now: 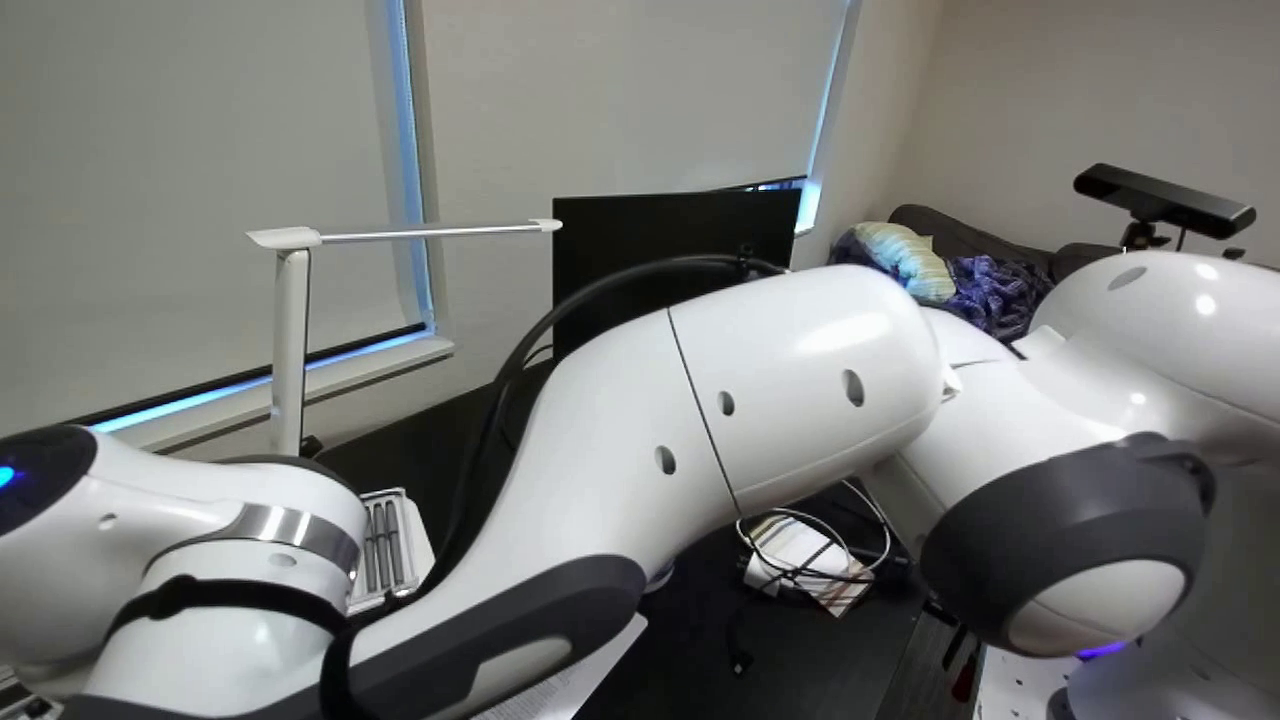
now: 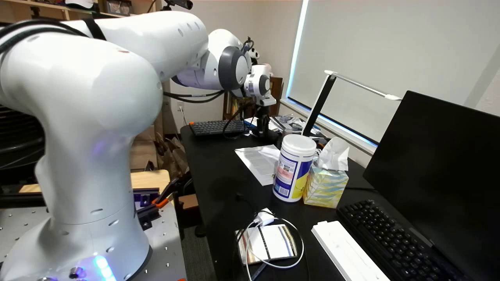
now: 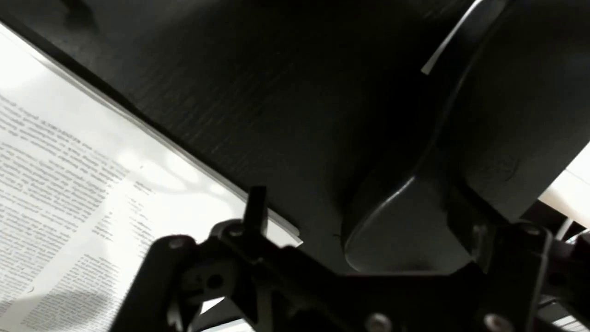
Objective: Move the eyeglass case to the right
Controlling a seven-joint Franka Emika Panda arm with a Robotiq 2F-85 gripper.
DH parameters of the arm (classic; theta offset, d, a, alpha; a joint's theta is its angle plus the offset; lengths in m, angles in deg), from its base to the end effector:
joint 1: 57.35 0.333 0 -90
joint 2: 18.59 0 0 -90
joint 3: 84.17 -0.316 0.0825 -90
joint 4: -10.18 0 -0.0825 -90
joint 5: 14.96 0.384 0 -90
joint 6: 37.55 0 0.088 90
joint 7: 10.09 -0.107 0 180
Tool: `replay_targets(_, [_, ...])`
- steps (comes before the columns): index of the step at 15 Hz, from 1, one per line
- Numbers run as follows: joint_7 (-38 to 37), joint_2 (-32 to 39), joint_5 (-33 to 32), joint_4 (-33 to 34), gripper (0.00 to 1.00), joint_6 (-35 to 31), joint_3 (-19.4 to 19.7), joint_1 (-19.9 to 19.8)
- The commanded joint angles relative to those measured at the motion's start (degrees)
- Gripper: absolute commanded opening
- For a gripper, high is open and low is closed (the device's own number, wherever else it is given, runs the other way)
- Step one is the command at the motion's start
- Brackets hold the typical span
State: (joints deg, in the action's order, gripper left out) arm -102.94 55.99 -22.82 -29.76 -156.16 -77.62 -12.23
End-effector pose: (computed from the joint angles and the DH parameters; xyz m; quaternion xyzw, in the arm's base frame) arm 0.6043 0.5342 0.1564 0.9147 -0.3856 0.1207 0.0111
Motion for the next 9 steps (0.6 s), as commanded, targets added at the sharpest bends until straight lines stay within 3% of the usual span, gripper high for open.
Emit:
replay_targets(1, [-2.48, 2.19, -0.17, 2.10, 1.00, -4.94, 0.99, 0.20])
replay_targets(9, [-9.70, 5.02, -0.41, 5.23, 1.00, -8.50, 2.62, 1.17])
